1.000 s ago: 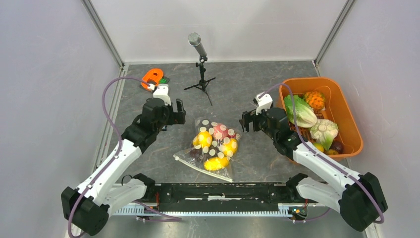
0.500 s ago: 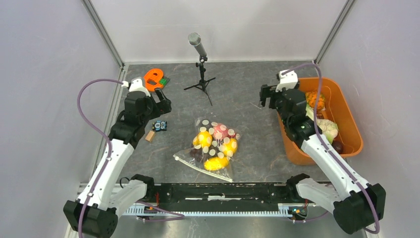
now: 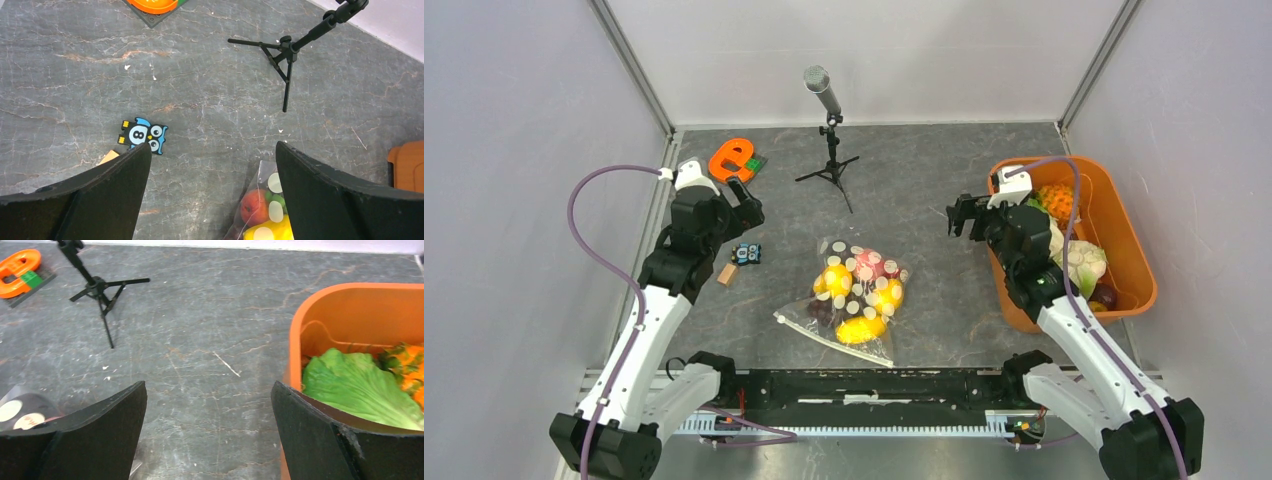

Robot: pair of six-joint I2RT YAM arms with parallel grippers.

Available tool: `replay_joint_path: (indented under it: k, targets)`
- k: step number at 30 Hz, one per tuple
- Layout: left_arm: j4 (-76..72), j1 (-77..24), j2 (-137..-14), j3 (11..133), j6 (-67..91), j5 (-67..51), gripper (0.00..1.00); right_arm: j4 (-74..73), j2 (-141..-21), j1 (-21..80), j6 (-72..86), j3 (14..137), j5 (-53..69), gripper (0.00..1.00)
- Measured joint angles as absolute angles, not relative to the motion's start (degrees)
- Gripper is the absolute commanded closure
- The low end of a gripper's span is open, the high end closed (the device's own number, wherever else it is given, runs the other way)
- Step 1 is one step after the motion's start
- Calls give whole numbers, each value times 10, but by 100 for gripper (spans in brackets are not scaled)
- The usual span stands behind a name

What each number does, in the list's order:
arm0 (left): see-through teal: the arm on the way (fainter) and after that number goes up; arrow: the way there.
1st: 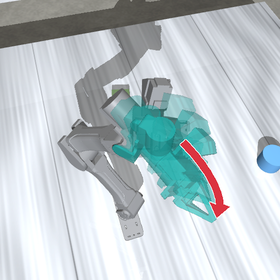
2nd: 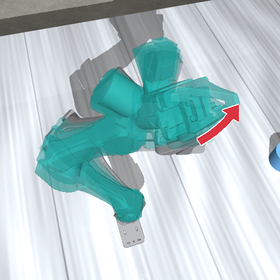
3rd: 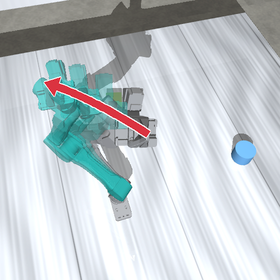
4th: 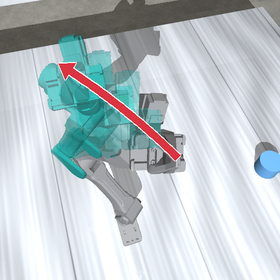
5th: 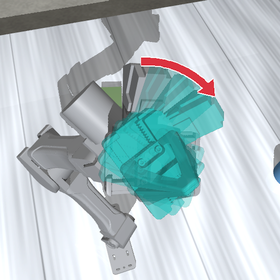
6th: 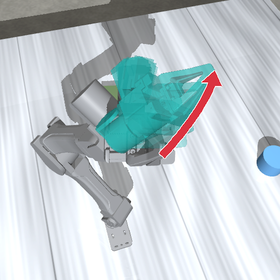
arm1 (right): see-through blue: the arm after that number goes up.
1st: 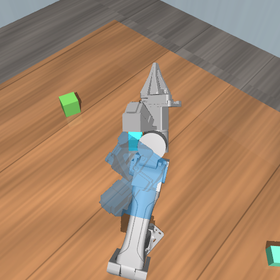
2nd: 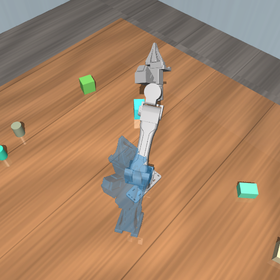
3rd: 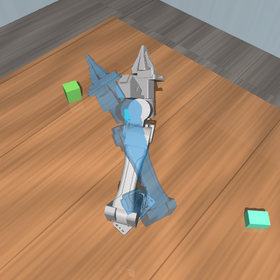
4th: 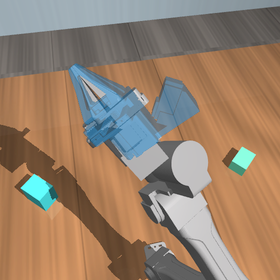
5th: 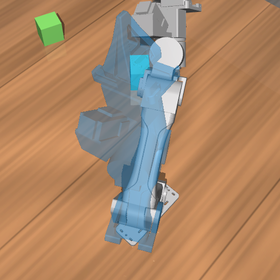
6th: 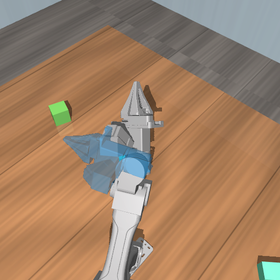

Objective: Place the food in the zip-top bag and seal the zipper
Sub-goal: Reset both arms

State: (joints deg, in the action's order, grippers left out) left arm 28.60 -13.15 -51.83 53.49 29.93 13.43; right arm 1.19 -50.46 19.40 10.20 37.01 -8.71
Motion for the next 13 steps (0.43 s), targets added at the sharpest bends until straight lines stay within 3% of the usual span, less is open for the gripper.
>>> replay_joint_path:
  k: [13]
  targets:
    - [286, -131, -505, 535, 300, 150, 0, 43, -489, 194, 117, 345, -42, 2]
